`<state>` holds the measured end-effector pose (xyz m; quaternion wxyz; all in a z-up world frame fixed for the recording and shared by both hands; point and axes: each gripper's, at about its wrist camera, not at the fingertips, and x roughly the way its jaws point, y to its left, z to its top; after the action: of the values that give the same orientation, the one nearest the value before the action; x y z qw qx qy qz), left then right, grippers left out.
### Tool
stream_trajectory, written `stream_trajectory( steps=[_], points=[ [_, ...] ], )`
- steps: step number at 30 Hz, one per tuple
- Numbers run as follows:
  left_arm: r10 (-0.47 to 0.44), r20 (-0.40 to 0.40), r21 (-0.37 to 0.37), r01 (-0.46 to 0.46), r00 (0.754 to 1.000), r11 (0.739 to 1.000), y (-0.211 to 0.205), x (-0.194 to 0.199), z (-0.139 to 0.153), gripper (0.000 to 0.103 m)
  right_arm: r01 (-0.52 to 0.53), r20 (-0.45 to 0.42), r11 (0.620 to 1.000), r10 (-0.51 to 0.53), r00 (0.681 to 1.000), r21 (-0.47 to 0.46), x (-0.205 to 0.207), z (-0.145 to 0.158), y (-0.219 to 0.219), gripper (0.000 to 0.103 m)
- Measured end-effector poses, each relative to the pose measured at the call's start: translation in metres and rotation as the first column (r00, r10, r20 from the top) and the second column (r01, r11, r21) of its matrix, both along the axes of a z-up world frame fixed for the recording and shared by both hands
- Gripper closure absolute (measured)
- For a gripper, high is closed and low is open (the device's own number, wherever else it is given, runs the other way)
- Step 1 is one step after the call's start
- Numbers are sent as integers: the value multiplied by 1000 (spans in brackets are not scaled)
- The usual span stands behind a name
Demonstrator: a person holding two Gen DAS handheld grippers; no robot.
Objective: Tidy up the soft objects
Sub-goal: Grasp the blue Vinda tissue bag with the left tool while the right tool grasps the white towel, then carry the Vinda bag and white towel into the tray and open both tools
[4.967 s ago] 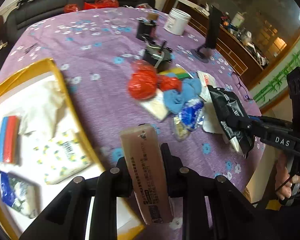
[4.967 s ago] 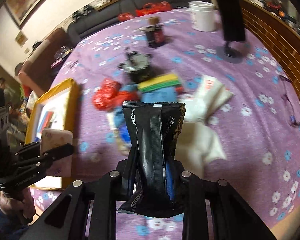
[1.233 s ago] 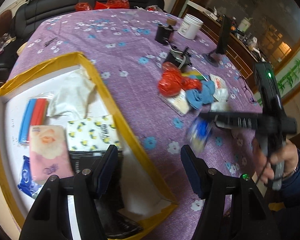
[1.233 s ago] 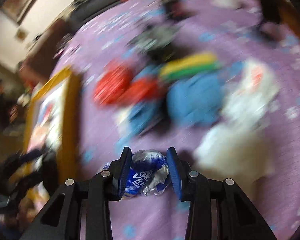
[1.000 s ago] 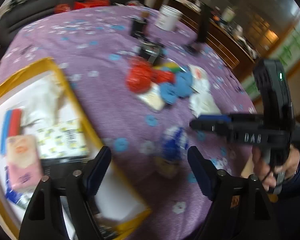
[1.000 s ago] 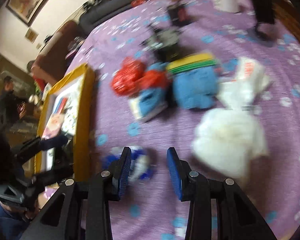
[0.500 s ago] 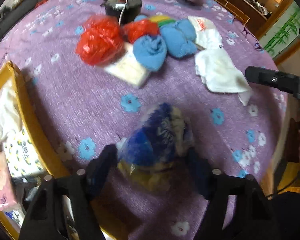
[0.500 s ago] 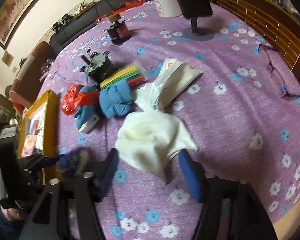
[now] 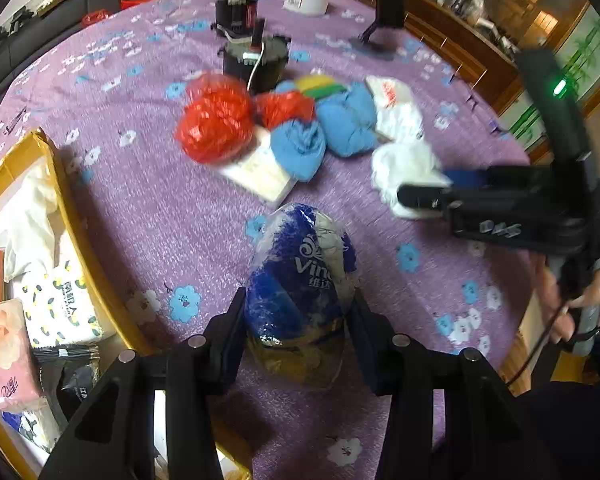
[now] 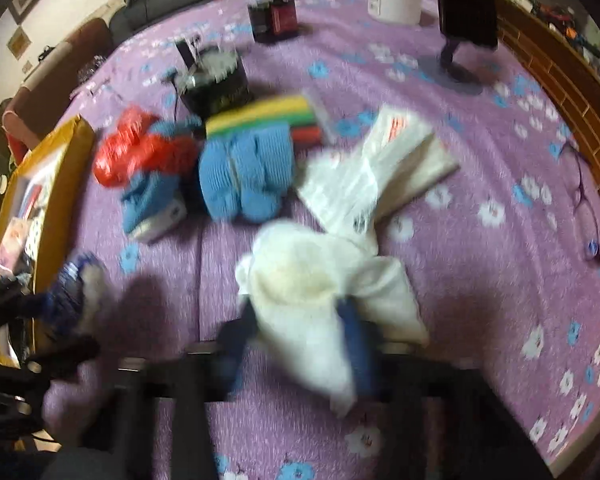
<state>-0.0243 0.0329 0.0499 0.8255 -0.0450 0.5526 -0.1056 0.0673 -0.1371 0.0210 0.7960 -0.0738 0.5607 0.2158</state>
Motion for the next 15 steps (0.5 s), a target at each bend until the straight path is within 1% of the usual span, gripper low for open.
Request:
stream_trajectory(
  steps=[1, 2, 4, 8, 10, 15],
  points=[
    [0, 9, -9, 0, 1000, 1000, 1, -1, 3, 57, 18, -4, 1000, -18, 1000, 11, -1, 0, -3, 84],
    [1, 18, -20, -1, 1000, 1000, 3, -2, 6, 57, 33, -6, 999, -33, 999, 36, -4, 2, -8, 90],
    [3, 31, -31, -2, 1000, 1000, 4, -3, 9, 57, 54, -2, 996, -54, 999, 69, -10, 8, -14, 91],
    [11, 49, -52, -8, 999, 999, 11, -9, 15, 57, 50, 6, 992, -51, 999, 116, -25, 22, -14, 91],
    [12, 53, -54, -9, 998, 999, 12, -8, 17, 57, 31, 18, 990, -34, 999, 135, -33, 29, -8, 91],
    [22, 67, -55, -18, 998, 998, 18, -13, 20, 57, -28, 49, 988, 20, 999, 151, -48, 44, 15, 91]
  ],
)
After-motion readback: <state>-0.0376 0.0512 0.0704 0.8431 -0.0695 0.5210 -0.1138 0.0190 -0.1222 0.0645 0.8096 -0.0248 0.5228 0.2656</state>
